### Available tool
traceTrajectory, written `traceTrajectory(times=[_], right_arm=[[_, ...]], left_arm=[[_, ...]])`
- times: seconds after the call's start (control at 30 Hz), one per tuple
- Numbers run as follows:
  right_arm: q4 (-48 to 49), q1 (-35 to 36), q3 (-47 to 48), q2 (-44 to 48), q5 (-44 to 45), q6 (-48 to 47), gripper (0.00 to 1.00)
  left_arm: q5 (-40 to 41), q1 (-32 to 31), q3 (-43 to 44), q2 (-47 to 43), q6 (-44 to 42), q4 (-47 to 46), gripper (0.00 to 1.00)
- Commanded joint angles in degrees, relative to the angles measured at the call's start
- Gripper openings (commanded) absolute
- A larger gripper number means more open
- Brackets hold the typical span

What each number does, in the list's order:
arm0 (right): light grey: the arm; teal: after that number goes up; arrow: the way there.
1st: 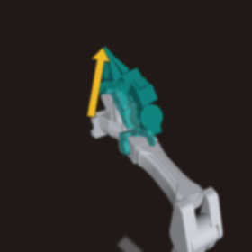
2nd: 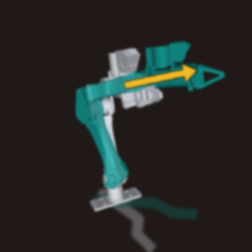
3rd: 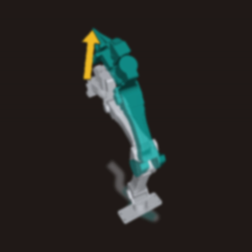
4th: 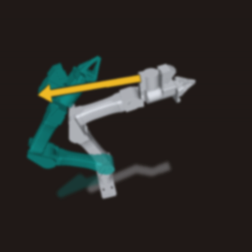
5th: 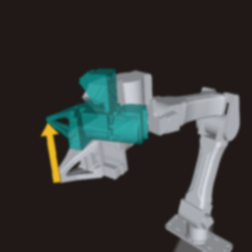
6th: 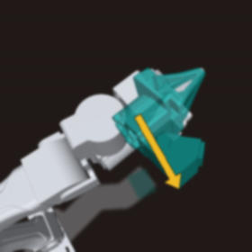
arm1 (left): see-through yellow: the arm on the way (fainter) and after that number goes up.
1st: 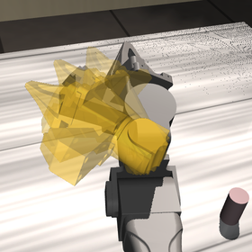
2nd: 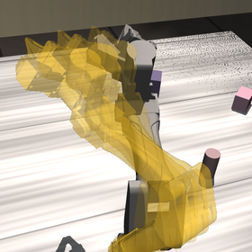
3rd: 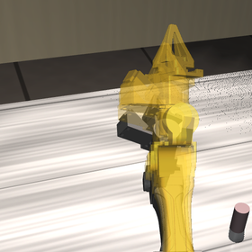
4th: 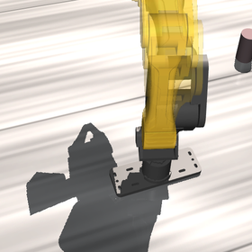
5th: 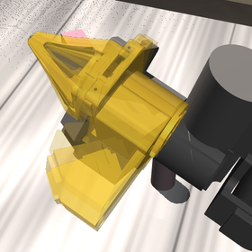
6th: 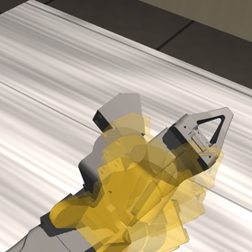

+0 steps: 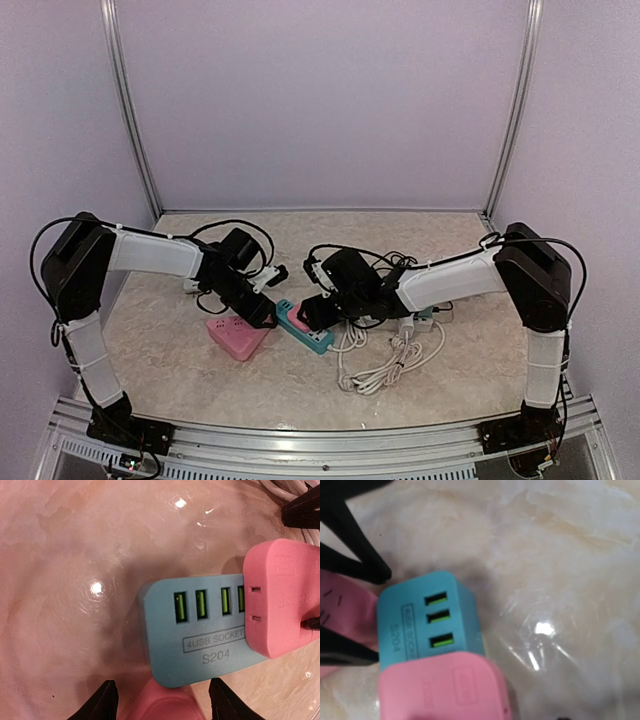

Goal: Insert the plug
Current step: Move the socket to the center of the board.

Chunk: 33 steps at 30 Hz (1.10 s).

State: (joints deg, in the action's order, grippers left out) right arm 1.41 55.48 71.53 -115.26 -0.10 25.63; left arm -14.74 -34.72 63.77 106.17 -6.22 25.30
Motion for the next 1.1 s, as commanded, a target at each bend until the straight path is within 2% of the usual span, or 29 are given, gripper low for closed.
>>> traceTrajectory(times=[0.0, 0.43, 0.63, 0.8, 1.07], right_arm=[[-1.8, 0.7, -2.1, 2.9, 2.4, -0.2, 0.65], [-4.8, 1.1, -6.5, 12.7, 8.4, -1.5, 0.7], [-6.2, 1.3, -9.5, 17.6, 11.6, -1.3, 0.71], [-6.2, 1.5, -11.1, 19.9, 12.4, -1.2, 0.72], [-7.2, 2.6, -8.5, 19.7, 12.1, -2.7, 0.72]], left_arm=[[-0.6, -1.4, -0.8, 2.9, 0.3, 2.8, 0.6], [0.9, -5.9, 5.9, 8.0, -1.3, 1.5, 0.6], [-1.9, -9.8, 5.5, 9.0, -0.1, 2.0, 0.6], [-1.9, -10.4, 5.6, 6.7, -0.8, 3.7, 0.6], [-1.4, -9.7, 8.4, -0.8, -9.3, 12.1, 0.76]])
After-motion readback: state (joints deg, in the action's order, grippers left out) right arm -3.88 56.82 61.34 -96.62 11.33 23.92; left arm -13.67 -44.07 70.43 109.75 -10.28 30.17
